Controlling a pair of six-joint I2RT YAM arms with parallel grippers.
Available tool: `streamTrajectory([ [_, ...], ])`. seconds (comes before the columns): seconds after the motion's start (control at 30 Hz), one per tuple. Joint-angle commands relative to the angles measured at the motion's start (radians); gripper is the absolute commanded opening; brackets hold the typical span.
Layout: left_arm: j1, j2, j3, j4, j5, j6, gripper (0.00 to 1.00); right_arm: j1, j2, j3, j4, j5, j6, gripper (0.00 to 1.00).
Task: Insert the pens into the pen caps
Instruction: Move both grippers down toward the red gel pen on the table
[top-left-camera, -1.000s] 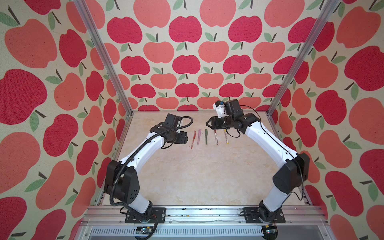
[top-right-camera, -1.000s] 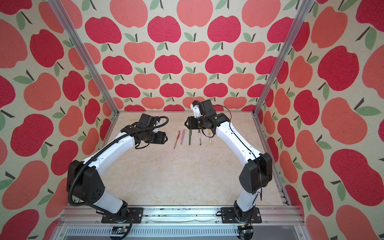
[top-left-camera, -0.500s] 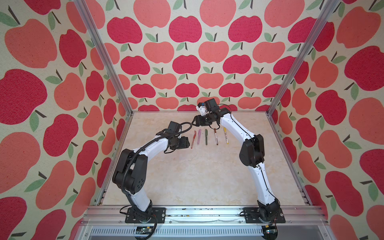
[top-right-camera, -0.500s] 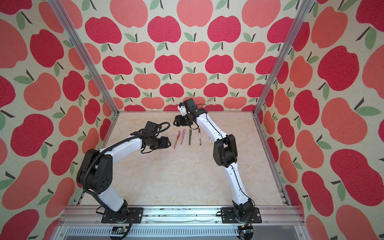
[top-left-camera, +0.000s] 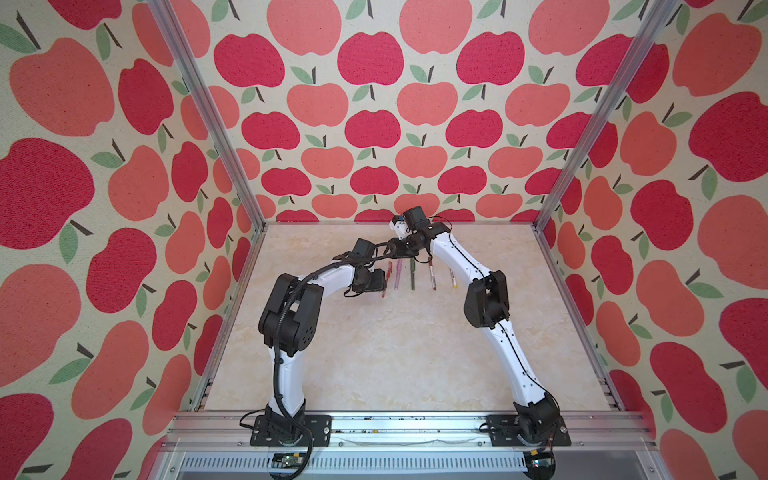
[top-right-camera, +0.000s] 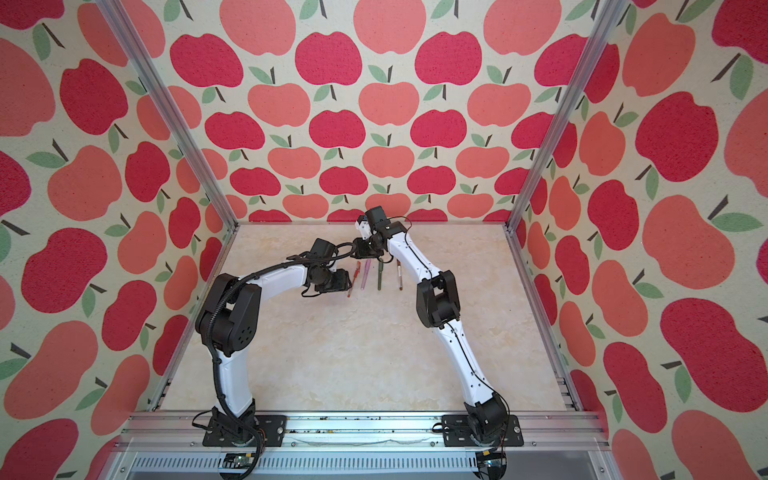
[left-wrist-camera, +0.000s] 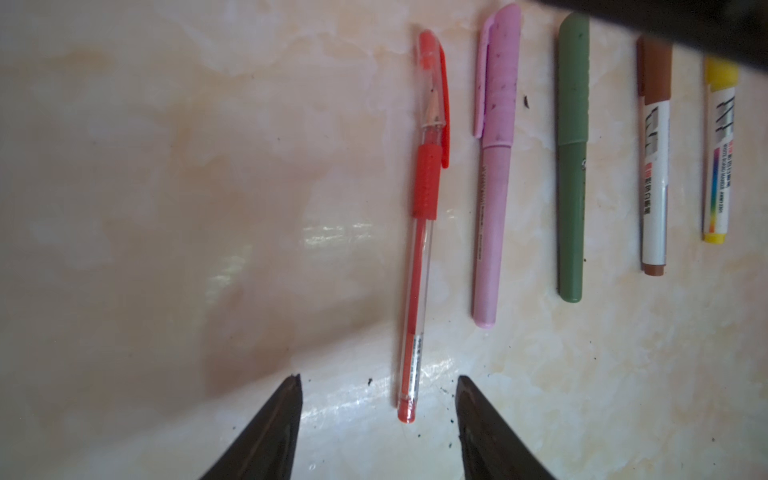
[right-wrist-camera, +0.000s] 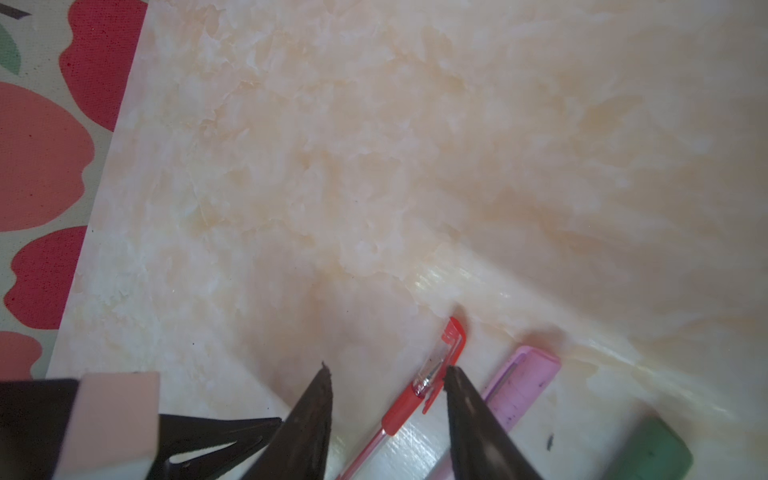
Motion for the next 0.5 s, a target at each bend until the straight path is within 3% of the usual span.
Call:
streamTrajectory([
  [0.0, -0.002, 0.04, 0.052, -0.04, -0.026, 0.022, 0.6, -0.006, 0.027, 0.031, 0.02, -0.013, -0.018, 0.46],
  [0.47, -0.011, 0.114, 0.133, -0.069, -0.006, 0.024, 0.46, -0.016, 0.094, 0.05, 0.056, -0.013, 0.014, 0.41],
])
